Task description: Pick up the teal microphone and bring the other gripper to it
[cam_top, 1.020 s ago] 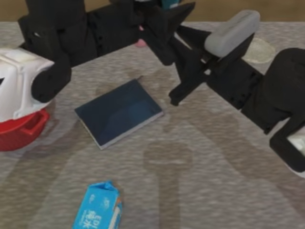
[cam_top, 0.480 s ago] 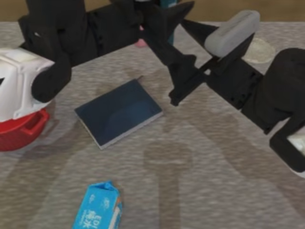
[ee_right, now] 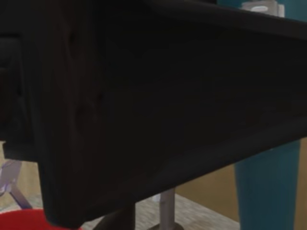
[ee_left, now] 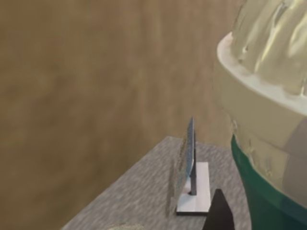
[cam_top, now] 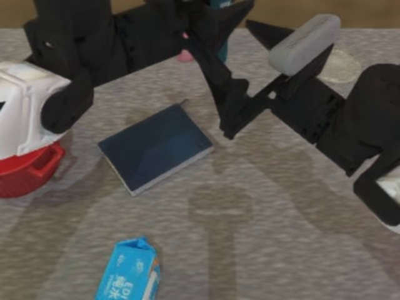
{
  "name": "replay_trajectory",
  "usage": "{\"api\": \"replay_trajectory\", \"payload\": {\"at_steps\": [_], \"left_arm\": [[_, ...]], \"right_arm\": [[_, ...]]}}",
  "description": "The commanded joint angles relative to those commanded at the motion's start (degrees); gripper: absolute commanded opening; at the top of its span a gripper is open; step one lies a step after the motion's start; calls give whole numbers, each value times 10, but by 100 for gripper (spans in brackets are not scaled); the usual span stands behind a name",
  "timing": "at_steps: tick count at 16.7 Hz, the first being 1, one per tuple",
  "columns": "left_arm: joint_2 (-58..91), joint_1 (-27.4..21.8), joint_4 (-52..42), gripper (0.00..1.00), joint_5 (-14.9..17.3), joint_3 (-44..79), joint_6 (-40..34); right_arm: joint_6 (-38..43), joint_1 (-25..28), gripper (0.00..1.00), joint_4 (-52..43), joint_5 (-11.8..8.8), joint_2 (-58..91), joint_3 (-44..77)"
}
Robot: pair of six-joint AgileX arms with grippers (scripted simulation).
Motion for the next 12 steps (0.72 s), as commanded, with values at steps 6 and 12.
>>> {"api": "replay_trajectory", "payload": {"at_steps": [6,12], "left_arm": [[-14,26,-4,0,24,-12,1],[-48,92,-7,0,78,-41,5]], "right_arm": [[0,-7,100,3,-7,-38,-44],[3,-21,100,17,-26,-135,-155]]}}
